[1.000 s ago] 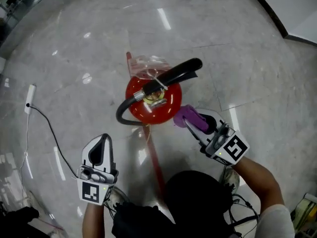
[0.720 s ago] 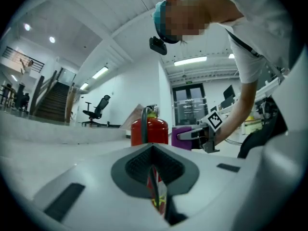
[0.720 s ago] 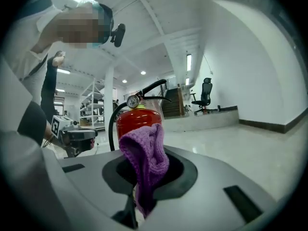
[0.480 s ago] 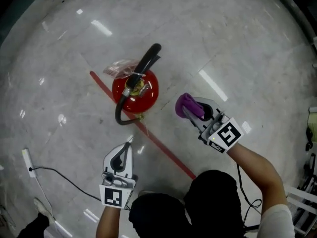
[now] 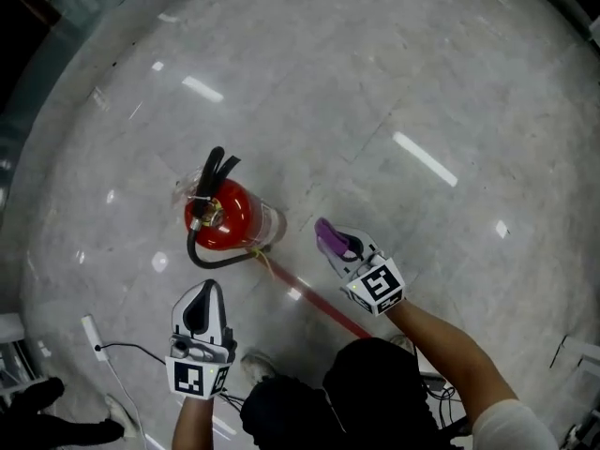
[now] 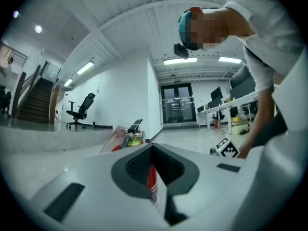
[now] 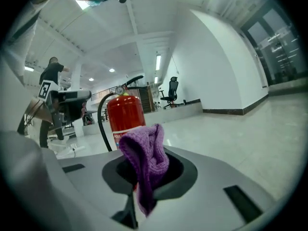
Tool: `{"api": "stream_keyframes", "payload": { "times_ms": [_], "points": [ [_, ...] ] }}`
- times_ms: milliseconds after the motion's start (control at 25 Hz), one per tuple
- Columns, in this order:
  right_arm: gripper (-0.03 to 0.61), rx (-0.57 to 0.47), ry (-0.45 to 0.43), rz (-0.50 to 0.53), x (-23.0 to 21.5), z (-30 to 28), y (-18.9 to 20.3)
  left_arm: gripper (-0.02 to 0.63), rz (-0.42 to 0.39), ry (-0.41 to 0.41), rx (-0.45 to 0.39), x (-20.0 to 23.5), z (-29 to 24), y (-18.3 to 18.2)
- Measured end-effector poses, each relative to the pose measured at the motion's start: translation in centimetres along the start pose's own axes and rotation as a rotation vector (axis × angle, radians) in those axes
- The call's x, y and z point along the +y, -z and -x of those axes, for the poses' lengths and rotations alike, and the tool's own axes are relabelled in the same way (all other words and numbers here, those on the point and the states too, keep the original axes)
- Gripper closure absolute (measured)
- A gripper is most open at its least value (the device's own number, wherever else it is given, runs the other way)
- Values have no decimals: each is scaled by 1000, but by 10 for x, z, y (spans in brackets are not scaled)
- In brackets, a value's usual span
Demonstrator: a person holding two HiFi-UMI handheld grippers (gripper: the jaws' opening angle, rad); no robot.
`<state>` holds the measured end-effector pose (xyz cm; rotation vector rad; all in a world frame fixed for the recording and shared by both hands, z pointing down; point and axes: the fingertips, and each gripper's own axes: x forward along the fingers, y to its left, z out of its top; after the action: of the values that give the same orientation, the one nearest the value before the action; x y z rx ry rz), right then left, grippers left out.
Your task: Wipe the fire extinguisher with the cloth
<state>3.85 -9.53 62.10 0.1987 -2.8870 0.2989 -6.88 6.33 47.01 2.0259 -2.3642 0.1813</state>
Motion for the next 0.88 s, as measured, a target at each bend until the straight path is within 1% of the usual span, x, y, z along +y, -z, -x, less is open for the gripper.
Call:
{"api": "stream_keyframes", "payload": {
  "times_ms": [80,200,320,440,600,720,880],
  "points": [
    [522,12,-6,-9,5,-18,26,611,-9,-20,-5,9,-2,14],
    [522,6,3,-45,6,-45,68,611,12,-55,-10,17,-3,66],
    [522,-14,7,-71,-1,-73,94,609,96,-61,-29,21,-7,108],
    [522,5,17,-80,-5,-92,115,609,115,-41,-12,21,-10,132],
    [522,61,41,-112,-9,-113,143,610,148,-7,45,11,-5,149],
    [522,56,36,-140,-15,-136,148,610,152,16,28,7,-1,150],
    [522,60,19,-181,-15,-155,155,611,183,51,-14,1,7,147]
  ]
}}
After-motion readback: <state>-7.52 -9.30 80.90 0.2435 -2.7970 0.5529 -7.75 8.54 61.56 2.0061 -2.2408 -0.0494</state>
